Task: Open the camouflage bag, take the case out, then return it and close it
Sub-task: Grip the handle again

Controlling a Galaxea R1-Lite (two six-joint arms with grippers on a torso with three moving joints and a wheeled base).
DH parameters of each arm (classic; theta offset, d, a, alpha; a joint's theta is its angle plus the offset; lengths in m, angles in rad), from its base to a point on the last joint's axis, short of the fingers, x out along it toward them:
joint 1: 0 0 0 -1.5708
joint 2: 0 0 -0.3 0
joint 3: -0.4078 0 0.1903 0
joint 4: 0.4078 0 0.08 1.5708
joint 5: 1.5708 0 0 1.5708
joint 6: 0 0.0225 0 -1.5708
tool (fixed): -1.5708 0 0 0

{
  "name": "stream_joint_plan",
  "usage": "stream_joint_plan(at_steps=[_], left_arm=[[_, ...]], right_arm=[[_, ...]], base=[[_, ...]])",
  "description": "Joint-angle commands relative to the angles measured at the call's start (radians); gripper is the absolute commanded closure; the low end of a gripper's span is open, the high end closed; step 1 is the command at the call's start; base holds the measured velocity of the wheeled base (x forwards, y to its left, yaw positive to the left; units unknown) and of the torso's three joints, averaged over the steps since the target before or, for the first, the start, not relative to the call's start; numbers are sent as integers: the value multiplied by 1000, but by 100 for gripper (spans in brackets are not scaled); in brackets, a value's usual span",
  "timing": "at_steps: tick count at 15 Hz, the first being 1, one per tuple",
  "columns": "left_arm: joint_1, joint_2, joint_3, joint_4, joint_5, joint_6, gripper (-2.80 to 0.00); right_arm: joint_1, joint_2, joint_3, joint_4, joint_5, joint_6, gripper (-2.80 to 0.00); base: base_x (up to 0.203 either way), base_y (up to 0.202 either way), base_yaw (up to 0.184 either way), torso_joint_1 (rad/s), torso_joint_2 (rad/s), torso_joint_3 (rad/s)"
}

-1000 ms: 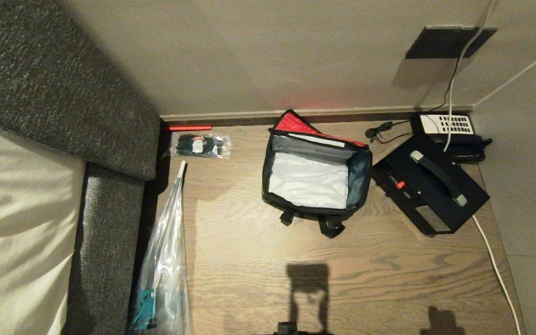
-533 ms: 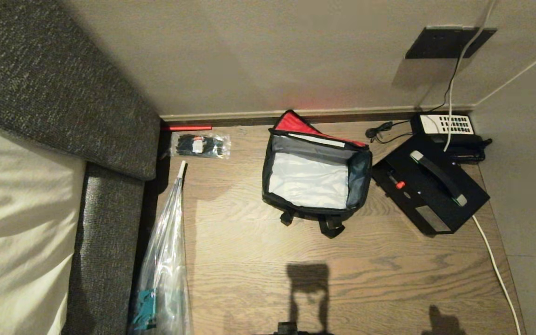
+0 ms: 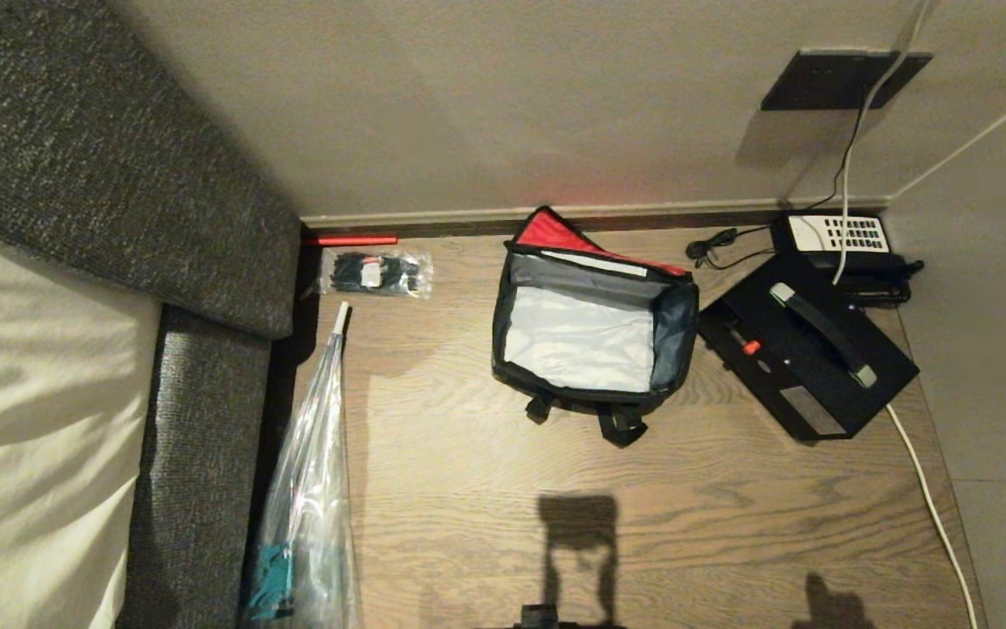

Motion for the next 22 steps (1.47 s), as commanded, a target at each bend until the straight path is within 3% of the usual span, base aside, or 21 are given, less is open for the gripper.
stream_joint_plan(at_steps=[1, 22], left_arm=[[0, 0, 0, 0, 2, -1, 0], [0, 0, 0, 0, 0, -1, 0]], right_arm=[[0, -22, 13, -1, 0, 0, 0], [2, -22, 14, -1, 0, 0, 0]], base=[[0, 0, 0, 0, 0, 0], [0, 0, 0, 0, 0, 0]])
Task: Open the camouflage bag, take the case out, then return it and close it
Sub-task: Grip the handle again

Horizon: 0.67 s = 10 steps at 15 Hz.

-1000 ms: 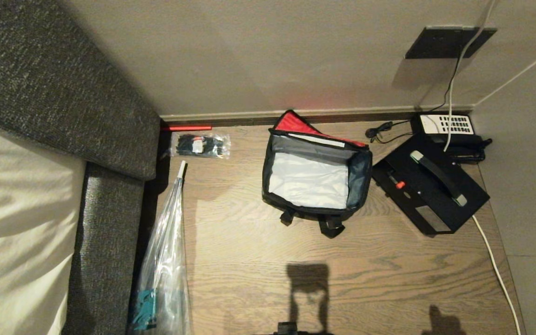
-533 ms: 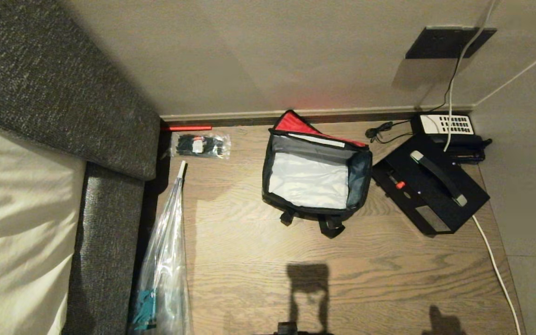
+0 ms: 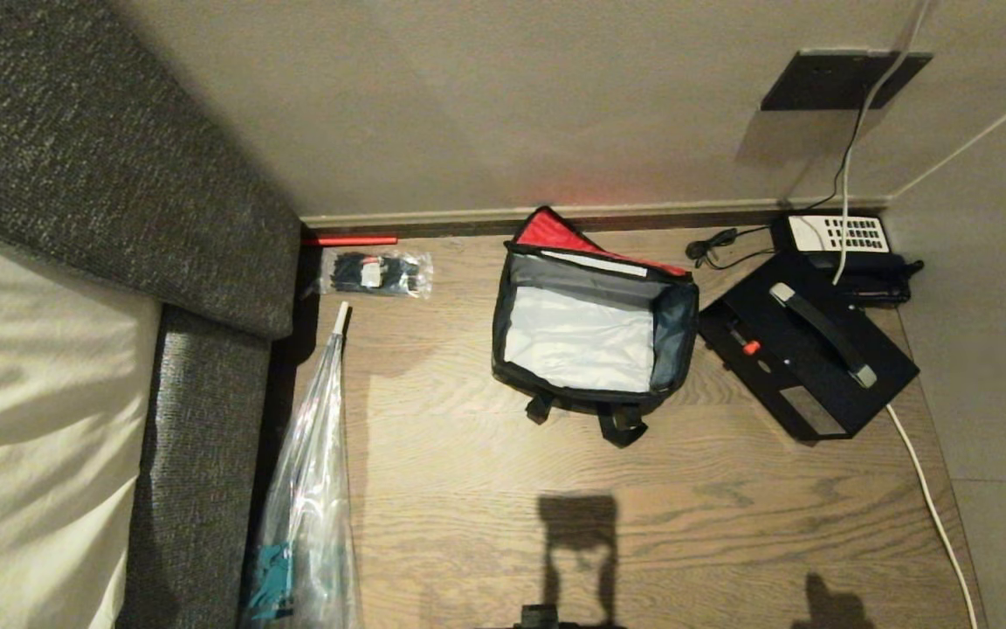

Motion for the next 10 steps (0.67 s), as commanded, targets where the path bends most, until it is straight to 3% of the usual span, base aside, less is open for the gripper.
stream_joint_plan(at_steps=[1, 10], left_arm=[[0, 0, 0, 0, 1, 0, 0], [0, 0, 0, 0, 1, 0, 0]], right_arm=[[-1, -24, 13, -1, 0, 1, 0], [1, -24, 14, -1, 0, 0, 0]], base=[[0, 0, 0, 0, 0, 0], [0, 0, 0, 0, 0, 0]])
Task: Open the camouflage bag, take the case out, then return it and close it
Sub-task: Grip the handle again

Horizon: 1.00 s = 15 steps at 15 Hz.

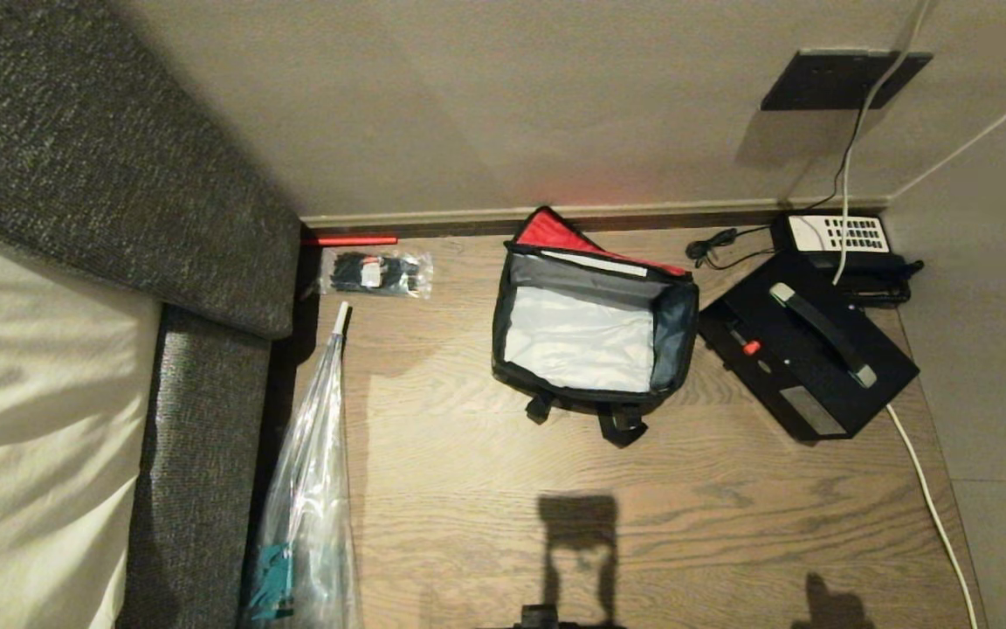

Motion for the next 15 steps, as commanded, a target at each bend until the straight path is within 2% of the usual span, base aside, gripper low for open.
stream_joint_plan(at_steps=[1, 15], left_arm=[[2, 0, 0, 0, 0, 0, 0], [0, 0, 0, 0, 0, 0, 0]], right_arm=[[0, -25, 12, -1, 0, 0, 0], [0, -25, 13, -1, 0, 1, 0]], base=[[0, 0, 0, 0, 0, 0], [0, 0, 0, 0, 0, 0]])
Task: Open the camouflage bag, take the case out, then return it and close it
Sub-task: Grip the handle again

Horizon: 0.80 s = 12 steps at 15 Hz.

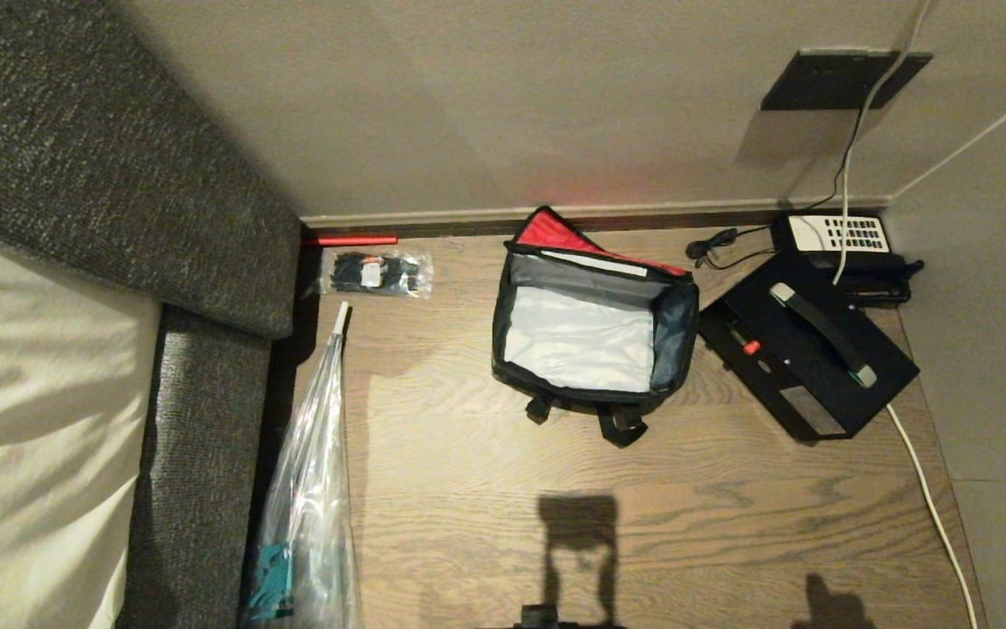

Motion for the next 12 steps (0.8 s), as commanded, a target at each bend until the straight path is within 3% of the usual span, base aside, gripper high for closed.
stream_joint_plan(at_steps=[1, 12], left_arm=[[1, 0, 0, 0, 1, 0, 0], [0, 0, 0, 0, 1, 0, 0]], right_arm=[[1, -25, 14, -1, 0, 0, 0], [1, -25, 13, -1, 0, 1, 0]], base=[[0, 0, 0, 0, 0, 0], [0, 0, 0, 0, 0, 0]])
